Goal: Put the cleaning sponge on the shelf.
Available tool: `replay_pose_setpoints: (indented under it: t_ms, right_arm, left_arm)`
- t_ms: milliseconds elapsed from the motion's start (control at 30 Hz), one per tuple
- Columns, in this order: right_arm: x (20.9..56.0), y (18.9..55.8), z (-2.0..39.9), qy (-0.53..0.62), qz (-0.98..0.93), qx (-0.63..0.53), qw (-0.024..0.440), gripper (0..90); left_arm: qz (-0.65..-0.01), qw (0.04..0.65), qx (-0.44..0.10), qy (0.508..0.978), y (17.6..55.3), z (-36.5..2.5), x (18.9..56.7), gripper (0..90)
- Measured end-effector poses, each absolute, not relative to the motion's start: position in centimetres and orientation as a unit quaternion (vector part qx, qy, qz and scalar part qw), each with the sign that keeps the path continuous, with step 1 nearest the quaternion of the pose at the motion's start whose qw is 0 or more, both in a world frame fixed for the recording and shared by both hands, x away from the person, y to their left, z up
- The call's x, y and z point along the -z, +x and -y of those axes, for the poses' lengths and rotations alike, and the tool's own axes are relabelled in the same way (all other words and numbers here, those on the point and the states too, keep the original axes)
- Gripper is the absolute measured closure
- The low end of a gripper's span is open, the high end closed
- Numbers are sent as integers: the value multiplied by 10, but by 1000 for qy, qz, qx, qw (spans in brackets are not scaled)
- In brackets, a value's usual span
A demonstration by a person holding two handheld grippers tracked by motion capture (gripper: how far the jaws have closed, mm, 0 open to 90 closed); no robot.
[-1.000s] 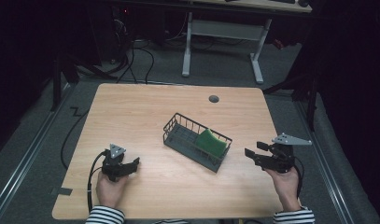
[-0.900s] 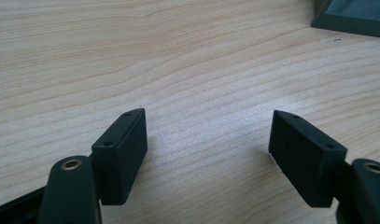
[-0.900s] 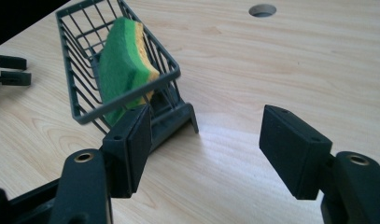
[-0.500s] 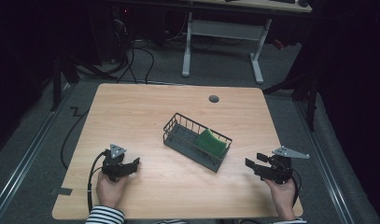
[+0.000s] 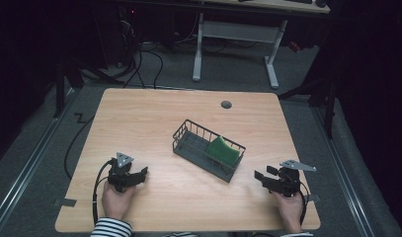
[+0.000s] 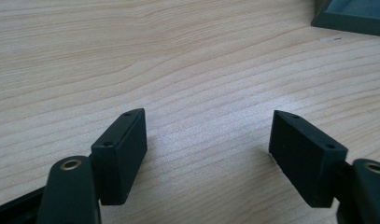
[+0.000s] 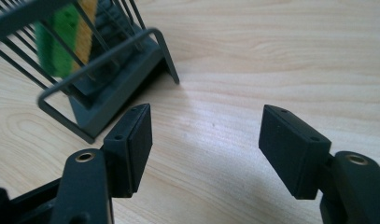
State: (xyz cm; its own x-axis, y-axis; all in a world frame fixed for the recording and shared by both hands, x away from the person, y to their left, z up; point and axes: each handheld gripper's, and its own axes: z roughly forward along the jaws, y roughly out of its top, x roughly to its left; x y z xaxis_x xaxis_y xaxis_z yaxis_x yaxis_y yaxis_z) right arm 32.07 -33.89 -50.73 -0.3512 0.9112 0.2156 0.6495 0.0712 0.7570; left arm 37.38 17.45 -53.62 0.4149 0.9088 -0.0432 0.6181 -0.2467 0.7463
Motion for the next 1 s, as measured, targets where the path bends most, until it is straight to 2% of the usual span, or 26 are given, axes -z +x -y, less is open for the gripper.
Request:
replay_pose_setpoints:
  t_ms: [367,767,933,1000]
  right_arm:
    - [524,324,336,555,-721,-374,175,349]
    - [530,325,334,555,-728,-338,220,359]
    - [530,324,325,548,-737,-309,248,334]
    - [530,324,326,553,-734,-310,244,316]
  left_arm:
    - [-501,356,-204,762,374,-175,536,282]
    - [-501,355,-205,763,374,-174,536,282]
    - [-500,354,-204,764,374,-174,536,281]
    - [-500,355,-205,763,374,-174,536,281]
